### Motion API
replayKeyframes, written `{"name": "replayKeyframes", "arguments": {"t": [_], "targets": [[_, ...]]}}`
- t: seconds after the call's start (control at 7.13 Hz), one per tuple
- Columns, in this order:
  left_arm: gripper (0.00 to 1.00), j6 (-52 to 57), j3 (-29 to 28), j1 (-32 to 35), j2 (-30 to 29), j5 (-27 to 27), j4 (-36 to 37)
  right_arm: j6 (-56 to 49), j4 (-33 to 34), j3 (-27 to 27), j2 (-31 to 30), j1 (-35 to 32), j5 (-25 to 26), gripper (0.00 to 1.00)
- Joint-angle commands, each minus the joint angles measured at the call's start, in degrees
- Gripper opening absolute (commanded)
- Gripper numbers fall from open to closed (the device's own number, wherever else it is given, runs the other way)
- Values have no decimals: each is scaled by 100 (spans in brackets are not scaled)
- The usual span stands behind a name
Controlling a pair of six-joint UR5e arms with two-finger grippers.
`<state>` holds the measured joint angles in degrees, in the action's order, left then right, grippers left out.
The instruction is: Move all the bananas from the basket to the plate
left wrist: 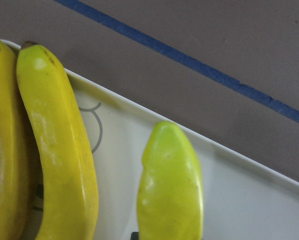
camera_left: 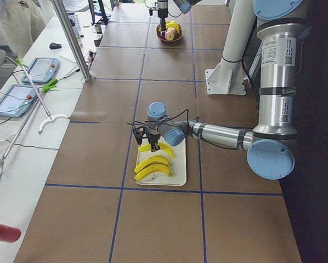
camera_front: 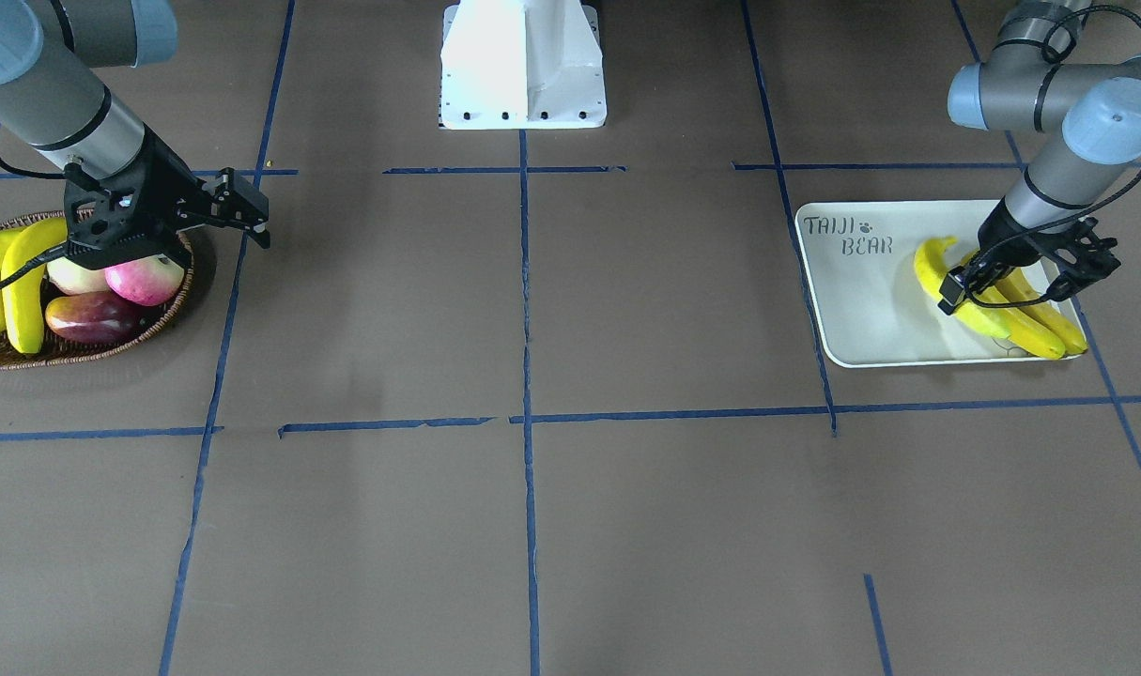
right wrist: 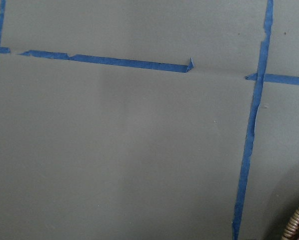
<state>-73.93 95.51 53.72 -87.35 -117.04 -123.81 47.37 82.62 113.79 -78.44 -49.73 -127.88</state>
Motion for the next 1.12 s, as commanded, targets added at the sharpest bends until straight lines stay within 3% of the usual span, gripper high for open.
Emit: {"name": "replayKeyframes", "arguments": {"t": [0.0, 0.14, 0.42, 0.56, 0.7, 0.84, 0.98], "targets": [[99, 466, -15, 252, 34, 77, -3, 9, 0, 47, -13, 7, 9, 99], [100, 546, 81, 514, 43, -63, 32, 0, 0, 169, -144, 7, 9, 99], [100, 564, 763, 779, 43, -870, 137, -435, -35, 327, -651, -2, 113, 100], [100, 520, 993, 754, 25, -881, 146, -883, -140, 641, -1273, 15, 671, 100], [100, 494, 1074, 728, 34, -890, 138, -1297, -489, 775, -1862, 7, 790, 100], [100, 494, 1057, 710, 34, -882, 138, -1762, -1275, 716, -2616, -37, 782, 100], [100, 494, 1066, 701, 34, -881, 138, -1932, -1744, 558, -2937, -133, 817, 100]]}}
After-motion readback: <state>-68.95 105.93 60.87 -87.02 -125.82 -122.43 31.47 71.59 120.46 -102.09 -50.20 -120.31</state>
